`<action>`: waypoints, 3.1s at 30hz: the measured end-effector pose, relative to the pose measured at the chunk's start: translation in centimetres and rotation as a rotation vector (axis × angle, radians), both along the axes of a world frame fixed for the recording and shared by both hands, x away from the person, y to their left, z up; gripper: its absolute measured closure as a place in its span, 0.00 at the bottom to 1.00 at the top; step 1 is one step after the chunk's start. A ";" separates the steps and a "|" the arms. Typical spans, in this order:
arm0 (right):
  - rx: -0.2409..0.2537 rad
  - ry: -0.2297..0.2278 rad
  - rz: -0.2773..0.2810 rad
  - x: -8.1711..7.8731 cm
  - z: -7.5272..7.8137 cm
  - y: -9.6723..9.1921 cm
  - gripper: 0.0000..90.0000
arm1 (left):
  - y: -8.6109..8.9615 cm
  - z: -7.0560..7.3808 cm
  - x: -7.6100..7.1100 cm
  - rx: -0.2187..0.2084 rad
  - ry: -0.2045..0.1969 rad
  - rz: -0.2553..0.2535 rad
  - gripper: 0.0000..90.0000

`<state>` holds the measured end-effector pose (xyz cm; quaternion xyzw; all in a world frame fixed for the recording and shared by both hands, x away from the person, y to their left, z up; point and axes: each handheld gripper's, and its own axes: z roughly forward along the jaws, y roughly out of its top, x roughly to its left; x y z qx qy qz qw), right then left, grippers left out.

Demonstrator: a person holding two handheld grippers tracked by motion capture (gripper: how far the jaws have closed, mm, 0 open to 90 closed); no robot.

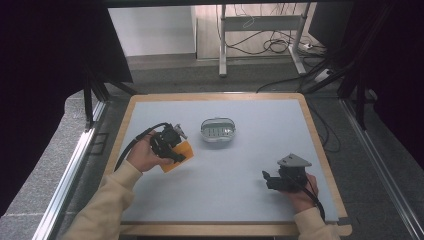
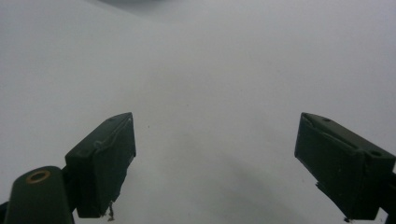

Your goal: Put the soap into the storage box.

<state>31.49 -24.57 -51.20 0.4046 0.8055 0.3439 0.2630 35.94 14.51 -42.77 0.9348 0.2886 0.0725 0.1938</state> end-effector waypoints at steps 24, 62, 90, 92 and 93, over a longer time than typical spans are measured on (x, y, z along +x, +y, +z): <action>-0.004 0.000 -0.003 0.1 -0.1 0.0 0.15 | -0.4 1.4 1.3 0.013 -0.018 0.004 0.68; -0.008 0.009 -0.013 0.1 -0.1 -0.1 0.15 | -1.2 3.1 4.3 0.015 -0.056 -0.006 0.68; -0.016 0.003 -0.014 0.1 -0.1 0.0 0.15 | -2.8 3.4 7.2 0.011 -0.047 -0.046 0.68; -0.017 0.003 -0.014 0.1 -0.1 0.0 0.15 | -3.0 3.4 7.4 0.012 -0.050 -0.055 0.68; -0.016 0.003 -0.014 0.1 -0.1 0.0 0.15 | -3.1 3.4 7.6 0.010 -0.050 -0.060 0.68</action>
